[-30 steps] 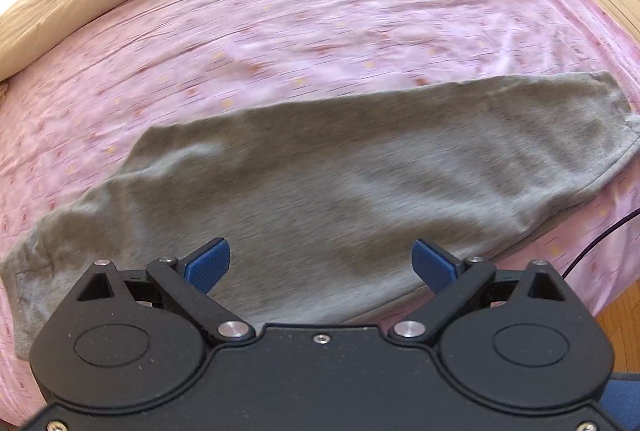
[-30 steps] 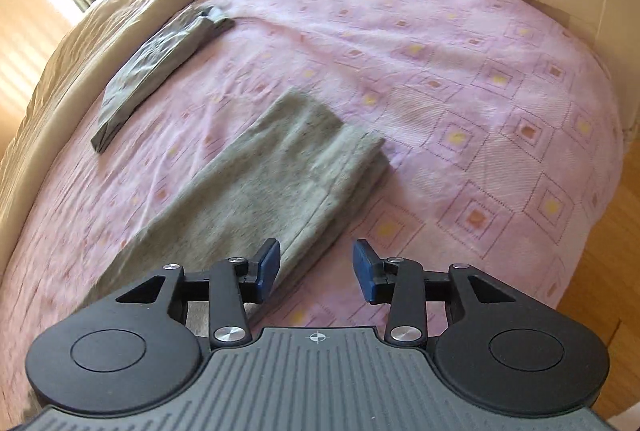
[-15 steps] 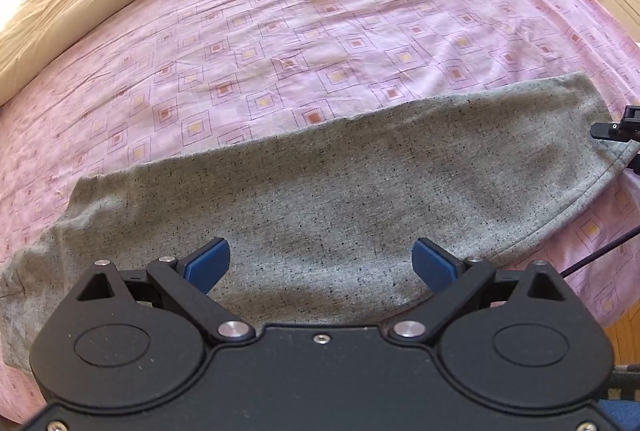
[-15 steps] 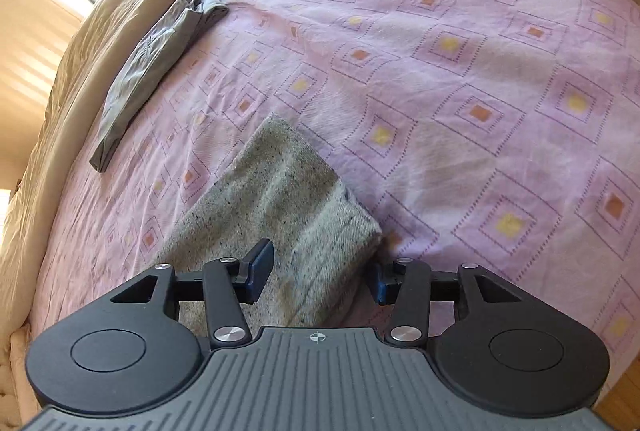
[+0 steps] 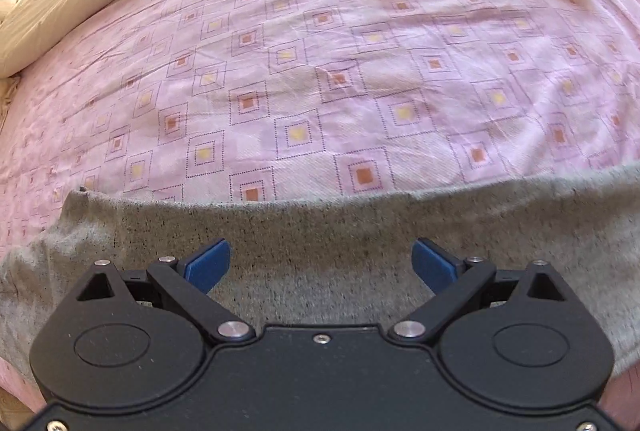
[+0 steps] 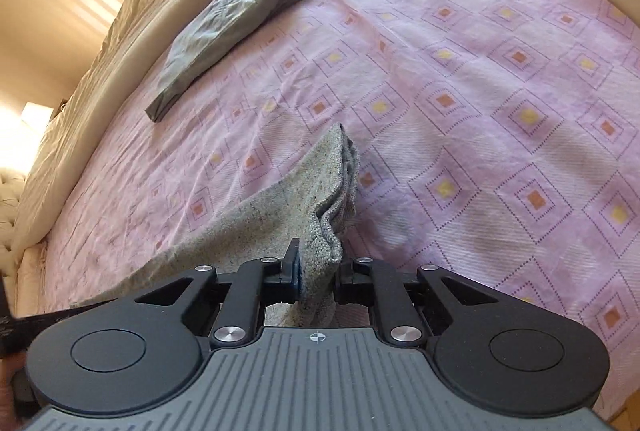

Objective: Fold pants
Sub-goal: 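Grasp the pants edge with the right gripper, then lift the held pants edge upward with the right gripper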

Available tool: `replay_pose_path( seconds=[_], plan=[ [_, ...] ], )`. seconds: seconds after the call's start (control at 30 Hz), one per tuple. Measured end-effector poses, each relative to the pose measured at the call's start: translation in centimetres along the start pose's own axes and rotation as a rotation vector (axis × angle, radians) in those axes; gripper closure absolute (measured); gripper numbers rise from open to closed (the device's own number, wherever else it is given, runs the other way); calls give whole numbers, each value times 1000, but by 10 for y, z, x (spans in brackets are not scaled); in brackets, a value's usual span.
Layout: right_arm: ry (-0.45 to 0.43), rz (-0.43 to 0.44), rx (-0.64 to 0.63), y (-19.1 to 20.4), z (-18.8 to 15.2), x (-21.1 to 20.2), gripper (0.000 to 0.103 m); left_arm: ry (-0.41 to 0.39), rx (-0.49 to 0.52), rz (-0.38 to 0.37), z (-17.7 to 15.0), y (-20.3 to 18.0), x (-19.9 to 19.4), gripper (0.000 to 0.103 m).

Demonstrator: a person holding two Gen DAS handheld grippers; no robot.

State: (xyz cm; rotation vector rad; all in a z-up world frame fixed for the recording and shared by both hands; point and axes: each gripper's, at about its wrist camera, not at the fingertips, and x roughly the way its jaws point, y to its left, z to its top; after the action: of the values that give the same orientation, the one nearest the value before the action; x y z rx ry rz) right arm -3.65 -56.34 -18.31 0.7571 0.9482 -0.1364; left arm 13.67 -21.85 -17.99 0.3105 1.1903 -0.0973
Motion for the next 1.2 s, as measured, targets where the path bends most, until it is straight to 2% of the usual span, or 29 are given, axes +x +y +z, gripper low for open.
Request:
replay_pose_path(
  seconds=[0.1,0.17,0.23,0.3,0.4,0.57,0.8,0.97,1.1,1.2],
  plan=[
    [-1,27,-30,7,6,-7,89,55,-48,28,8,5,23,9],
    [0,39,-46,12,9,-10,89,95,-60,25,10,6,36,6],
    [1,50,-61,16,12,-12,89,83,-70,25,10,7,39,2],
    [-1,51,-84,21,13,-13,89,86,-68,23,11,7,39,2],
    [1,62,-88,24,14,-13,89,75,-66,9,9,8,27,10],
    [-2,70,-95,28,16,-11,89,65,-43,-44,-23,9,-4,10],
    [-18,60,-88,33,15,-14,89,148,65,-71,-84,6,-8,9],
    [-56,29,-97,47,8,-20,89,172,30,-147,-88,21,1,6],
    [-107,4,-121,73,-1,-30,89,111,48,-201,-75,39,-8,10],
    [-155,7,-165,110,-10,-43,89,64,63,-252,-68,64,-16,10]
  ],
)
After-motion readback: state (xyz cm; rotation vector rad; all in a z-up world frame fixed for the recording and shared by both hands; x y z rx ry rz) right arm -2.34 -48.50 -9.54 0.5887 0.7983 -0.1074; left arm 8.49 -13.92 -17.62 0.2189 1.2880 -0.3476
